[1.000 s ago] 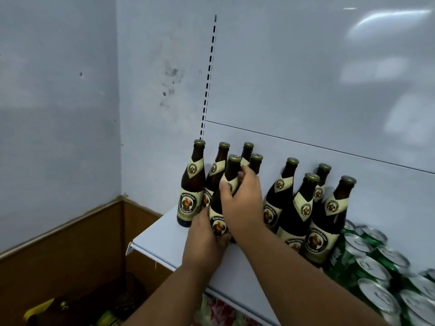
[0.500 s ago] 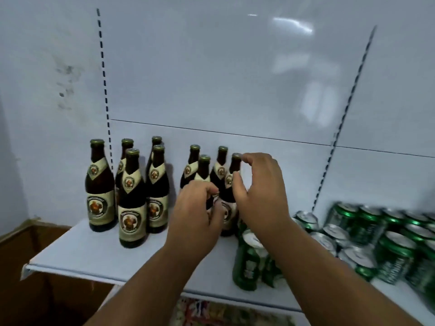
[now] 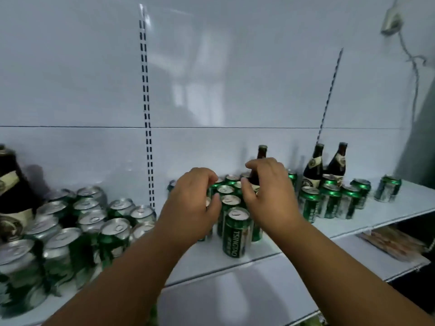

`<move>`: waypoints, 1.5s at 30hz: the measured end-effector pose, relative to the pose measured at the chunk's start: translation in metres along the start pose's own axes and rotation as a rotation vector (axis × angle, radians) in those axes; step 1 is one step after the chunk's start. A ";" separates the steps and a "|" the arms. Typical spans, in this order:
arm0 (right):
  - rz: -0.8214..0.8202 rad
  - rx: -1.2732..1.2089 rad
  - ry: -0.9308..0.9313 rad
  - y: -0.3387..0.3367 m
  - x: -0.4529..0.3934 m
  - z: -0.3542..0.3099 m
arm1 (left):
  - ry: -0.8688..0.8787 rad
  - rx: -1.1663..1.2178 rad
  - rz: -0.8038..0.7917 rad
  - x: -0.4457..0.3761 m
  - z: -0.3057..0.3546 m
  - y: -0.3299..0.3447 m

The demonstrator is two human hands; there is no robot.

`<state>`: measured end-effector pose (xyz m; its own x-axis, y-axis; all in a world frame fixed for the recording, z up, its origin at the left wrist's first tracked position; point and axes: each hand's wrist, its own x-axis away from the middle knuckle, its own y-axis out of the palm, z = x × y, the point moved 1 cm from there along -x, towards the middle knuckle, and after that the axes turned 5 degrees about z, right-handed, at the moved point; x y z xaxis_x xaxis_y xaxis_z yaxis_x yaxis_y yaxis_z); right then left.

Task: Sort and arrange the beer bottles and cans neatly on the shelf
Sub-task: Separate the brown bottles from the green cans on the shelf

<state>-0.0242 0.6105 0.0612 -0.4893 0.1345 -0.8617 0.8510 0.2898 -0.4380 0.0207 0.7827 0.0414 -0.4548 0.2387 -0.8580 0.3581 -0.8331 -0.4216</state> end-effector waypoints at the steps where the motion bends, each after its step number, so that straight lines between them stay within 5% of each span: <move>1: -0.011 0.013 0.010 -0.007 -0.001 0.020 | 0.006 0.001 -0.020 -0.004 0.011 0.018; 12: -0.180 0.047 0.058 0.019 -0.042 0.154 | -0.069 -0.163 -0.341 -0.057 0.011 0.146; 20: -0.518 -0.183 0.458 0.097 -0.098 0.199 | -0.201 -0.251 -0.538 -0.099 -0.020 0.189; 28: -0.518 -0.268 0.261 0.107 -0.120 0.228 | -0.381 -0.356 -0.585 -0.120 -0.013 0.223; 32: -0.420 -0.368 0.168 0.072 -0.149 0.230 | -0.547 -0.235 -0.448 -0.122 0.004 0.241; 37: -0.311 -0.622 0.108 0.027 -0.183 0.222 | -0.667 -0.022 0.011 -0.119 0.044 0.246; 41: -0.415 -0.967 0.125 0.014 -0.181 0.193 | -0.688 -0.026 0.311 -0.103 0.080 0.219; 45: -0.561 -1.294 0.192 0.008 -0.166 0.132 | -0.736 -0.077 0.356 -0.080 0.107 0.168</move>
<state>0.0886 0.4657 0.1670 -0.8048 -0.1920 -0.5616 -0.1818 0.9805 -0.0746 0.0300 0.5699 0.0706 -0.7122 -0.4440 -0.5437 0.6245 -0.7544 -0.2019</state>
